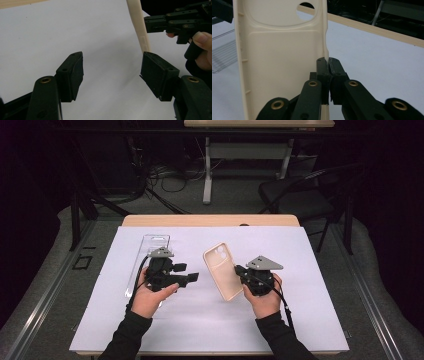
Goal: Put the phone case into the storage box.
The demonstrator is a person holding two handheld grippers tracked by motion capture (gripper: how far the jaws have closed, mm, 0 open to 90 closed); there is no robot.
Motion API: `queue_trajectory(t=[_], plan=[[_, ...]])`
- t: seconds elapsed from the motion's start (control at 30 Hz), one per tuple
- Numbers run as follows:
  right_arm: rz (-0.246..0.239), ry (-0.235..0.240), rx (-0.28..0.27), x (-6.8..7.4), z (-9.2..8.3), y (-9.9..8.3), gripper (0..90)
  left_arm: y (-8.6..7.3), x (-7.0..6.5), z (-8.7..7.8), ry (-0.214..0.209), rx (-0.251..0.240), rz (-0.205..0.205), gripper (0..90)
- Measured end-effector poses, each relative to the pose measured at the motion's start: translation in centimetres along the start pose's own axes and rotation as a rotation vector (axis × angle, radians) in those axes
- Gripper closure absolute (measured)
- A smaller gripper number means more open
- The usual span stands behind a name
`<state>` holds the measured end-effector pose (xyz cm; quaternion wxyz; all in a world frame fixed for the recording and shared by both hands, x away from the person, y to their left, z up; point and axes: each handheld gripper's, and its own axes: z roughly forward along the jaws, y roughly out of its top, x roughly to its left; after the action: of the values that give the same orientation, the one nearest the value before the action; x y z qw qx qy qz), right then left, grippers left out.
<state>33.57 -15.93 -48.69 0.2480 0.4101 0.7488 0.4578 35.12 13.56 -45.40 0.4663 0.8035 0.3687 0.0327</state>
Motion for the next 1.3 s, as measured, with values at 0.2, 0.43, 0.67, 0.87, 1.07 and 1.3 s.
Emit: queue_trajectory(t=[0.2,0.43,0.67,0.87,1.07,1.3], plan=[[-0.003,-0.001,-0.005,0.1,-0.1,0.0,88.1,-0.2,-0.7,0.4,-0.016,0.006,0.032,42.5],[-0.009,-0.005,-0.012,0.3,-0.1,0.0,88.0,-0.5,-1.5,1.0,-0.034,-0.028,0.043,47.6],[-0.012,-0.006,-0.021,0.3,-0.2,0.0,88.0,-0.7,-2.0,1.5,-0.051,-0.01,0.021,47.2],[-0.015,-0.007,-0.027,0.5,-0.2,0.0,88.0,-1.0,-2.5,2.0,-0.089,-0.007,-0.012,47.6],[-0.019,-0.002,-0.027,0.8,-0.2,-0.1,88.0,-1.4,-2.5,2.5,-0.118,-0.046,-0.063,47.7],[-0.018,0.011,-0.025,1.2,0.0,-0.2,88.0,-1.7,-2.2,2.8,-0.109,-0.071,-0.114,51.5]])
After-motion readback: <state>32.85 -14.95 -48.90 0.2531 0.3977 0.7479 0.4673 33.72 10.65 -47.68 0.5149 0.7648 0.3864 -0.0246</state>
